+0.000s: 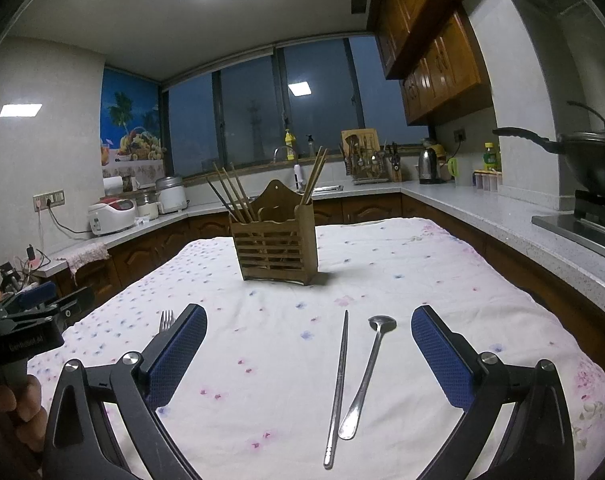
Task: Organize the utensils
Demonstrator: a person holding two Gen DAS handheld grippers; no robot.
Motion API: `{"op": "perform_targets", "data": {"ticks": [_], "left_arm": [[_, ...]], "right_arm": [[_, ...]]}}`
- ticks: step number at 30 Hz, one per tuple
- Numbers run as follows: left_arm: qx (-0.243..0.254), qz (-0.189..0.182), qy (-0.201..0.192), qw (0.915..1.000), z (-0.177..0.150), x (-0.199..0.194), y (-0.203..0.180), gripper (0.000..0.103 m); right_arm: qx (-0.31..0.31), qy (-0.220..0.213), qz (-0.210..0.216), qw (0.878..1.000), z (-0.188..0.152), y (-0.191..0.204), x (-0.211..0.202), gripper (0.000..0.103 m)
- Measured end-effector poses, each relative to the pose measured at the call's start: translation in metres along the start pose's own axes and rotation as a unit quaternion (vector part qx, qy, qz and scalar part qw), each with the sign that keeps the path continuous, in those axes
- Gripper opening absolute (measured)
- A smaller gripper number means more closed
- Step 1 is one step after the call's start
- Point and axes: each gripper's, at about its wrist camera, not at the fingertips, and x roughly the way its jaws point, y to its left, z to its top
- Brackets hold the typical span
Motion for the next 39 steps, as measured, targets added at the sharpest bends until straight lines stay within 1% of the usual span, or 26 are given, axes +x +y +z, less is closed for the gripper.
{"op": "perform_targets", "data": {"ticks": [19,39], "left_arm": [[0.003,-0.007,0.002,1.0,-0.0008,0.0019,-0.0016,0.102],[0.008,-0.013,0.008,0.9998,0.0013,0.0042,-0.006,0.102]], "right_arm": [[0.004,0.0,-0.001,1.0,0.002,0.0005,-0.0001,0.103],[0.015,0.015,-0.003,1.0,-0.0015,0.0001,0.005,0.103]]}}
